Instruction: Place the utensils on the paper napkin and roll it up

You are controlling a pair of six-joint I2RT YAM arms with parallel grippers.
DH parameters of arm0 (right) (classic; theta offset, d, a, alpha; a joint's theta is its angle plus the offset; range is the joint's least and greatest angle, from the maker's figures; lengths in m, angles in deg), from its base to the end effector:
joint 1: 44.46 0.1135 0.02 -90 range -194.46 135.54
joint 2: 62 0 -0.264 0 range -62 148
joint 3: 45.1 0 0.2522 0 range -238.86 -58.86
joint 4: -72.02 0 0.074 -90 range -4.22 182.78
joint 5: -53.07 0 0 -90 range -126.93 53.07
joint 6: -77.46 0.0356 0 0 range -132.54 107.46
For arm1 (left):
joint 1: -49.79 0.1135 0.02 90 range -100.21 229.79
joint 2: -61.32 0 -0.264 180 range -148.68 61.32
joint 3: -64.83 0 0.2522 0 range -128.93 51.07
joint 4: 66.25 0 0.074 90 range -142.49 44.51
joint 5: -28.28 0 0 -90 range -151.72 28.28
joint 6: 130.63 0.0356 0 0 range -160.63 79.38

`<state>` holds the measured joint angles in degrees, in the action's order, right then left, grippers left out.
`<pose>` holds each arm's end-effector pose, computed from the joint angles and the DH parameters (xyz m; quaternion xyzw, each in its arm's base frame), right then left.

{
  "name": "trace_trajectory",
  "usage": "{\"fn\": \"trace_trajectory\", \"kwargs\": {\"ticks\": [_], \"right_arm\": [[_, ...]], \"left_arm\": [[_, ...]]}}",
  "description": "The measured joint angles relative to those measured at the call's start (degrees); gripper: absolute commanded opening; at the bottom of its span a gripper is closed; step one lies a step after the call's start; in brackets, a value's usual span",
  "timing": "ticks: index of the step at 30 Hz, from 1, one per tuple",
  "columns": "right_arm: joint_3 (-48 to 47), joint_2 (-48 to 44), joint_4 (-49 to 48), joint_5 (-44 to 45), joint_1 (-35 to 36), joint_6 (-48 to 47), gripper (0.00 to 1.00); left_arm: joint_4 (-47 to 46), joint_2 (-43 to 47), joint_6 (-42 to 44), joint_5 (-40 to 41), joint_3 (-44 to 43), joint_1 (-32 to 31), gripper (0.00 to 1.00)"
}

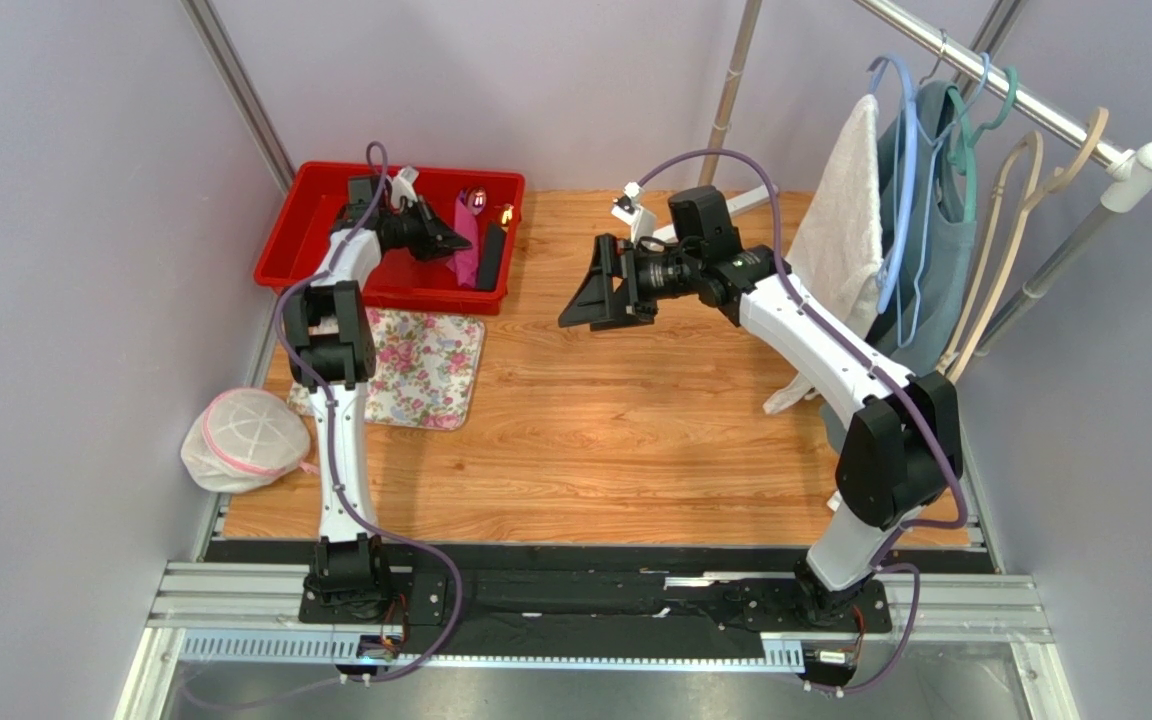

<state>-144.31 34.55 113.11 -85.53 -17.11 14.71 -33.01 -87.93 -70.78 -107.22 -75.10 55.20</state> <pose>0.3239 0.1976 0.3269 -0.1797 0.8205 0.5111 0.1823 0.5685 0.0283 0.1407 -0.1097 0.8515 -0.4253 0.2865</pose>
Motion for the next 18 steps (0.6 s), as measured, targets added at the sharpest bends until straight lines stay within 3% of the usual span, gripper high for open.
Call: {"fn": "trace_trajectory", "kwargs": {"ticks": [13,18], "right_arm": [[-0.90,1.01,1.05,-0.55,-0.17,0.20,1.00],[-1.66,1.62,1.38,-0.87,-0.28,0.35,1.00]], "left_arm": [[0.17,-1.84,-1.86,-1.27,-1.86,-0.74,0.00],[0.15,-2.05,-2.16,-1.05,-2.05,-0.98,0.05]]}}
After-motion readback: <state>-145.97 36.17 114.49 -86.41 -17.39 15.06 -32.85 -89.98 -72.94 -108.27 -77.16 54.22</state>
